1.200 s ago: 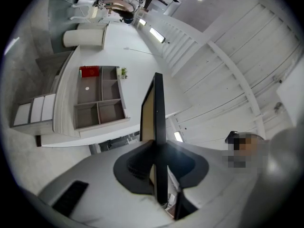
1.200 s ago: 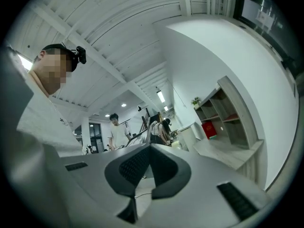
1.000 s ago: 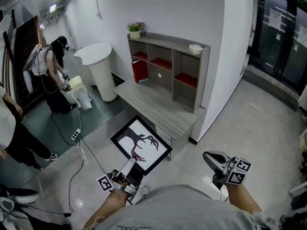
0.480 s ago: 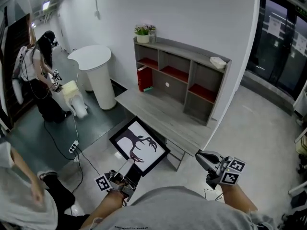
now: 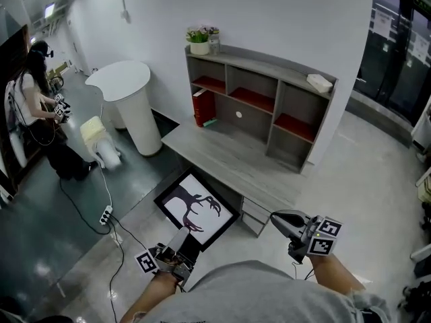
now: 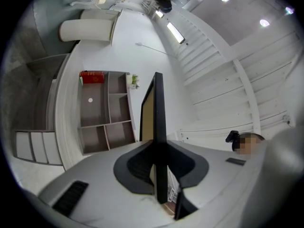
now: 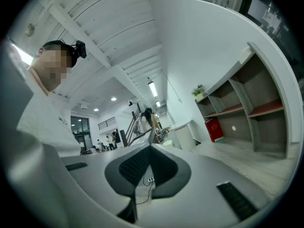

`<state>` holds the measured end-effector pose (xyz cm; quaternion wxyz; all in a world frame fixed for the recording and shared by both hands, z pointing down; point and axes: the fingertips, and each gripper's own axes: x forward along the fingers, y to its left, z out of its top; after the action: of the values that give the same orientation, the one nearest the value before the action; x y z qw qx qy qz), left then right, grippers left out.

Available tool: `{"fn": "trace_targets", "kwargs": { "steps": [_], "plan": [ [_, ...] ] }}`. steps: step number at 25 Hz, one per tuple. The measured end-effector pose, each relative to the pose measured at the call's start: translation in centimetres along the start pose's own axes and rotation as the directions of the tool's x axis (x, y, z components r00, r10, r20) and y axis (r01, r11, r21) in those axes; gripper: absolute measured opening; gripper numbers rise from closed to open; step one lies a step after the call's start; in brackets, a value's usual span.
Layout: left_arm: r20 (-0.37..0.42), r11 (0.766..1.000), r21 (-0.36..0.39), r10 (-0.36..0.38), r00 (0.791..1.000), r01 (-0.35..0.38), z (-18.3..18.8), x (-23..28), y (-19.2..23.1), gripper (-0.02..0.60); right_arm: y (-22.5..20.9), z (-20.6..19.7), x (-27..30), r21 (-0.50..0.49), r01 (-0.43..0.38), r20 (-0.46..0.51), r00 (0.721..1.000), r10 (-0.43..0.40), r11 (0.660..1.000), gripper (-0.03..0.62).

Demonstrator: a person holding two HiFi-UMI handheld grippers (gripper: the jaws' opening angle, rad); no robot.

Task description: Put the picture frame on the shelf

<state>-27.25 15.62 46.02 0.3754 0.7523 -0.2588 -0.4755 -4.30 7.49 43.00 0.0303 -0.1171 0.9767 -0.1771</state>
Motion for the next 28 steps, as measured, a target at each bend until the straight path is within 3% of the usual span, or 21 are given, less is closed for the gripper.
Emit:
{"fn": "trace_targets", "kwargs": {
  "steps": [6, 14, 21, 28],
  "plan": [
    [0.016, 1.000, -0.007, 0.023, 1.000, -0.023, 1.4, 0.8, 2.4, 0.083, -3.2, -0.1, 1.7, 0.036, -0.005, -0.002, 1.000, 0.005, 0.999, 0.018],
    [0.067, 0.996, 0.040, 0.075, 0.995, -0.078, 3.2, 4.1, 5.8, 0.083, -9.8, 1.1, 4.5, 0.066, -0.087, -0.013, 0.996, 0.088, 0.994, 0.018],
    [0.129, 0.990, 0.098, 0.091, 0.987, -0.104, 3.9, 11.1, 9.4, 0.083, -17.9, 4.8, 4.9, 0.059, -0.174, -0.010, 0.985, 0.175, 0.983, 0.018],
    [0.172, 0.988, 0.110, 0.091, 0.981, -0.111, 4.0, 19.1, 13.6, 0.083, -26.0, 8.1, 3.2, 0.070, -0.195, 0.001, 0.981, 0.195, 0.978, 0.018]
  ]
}}
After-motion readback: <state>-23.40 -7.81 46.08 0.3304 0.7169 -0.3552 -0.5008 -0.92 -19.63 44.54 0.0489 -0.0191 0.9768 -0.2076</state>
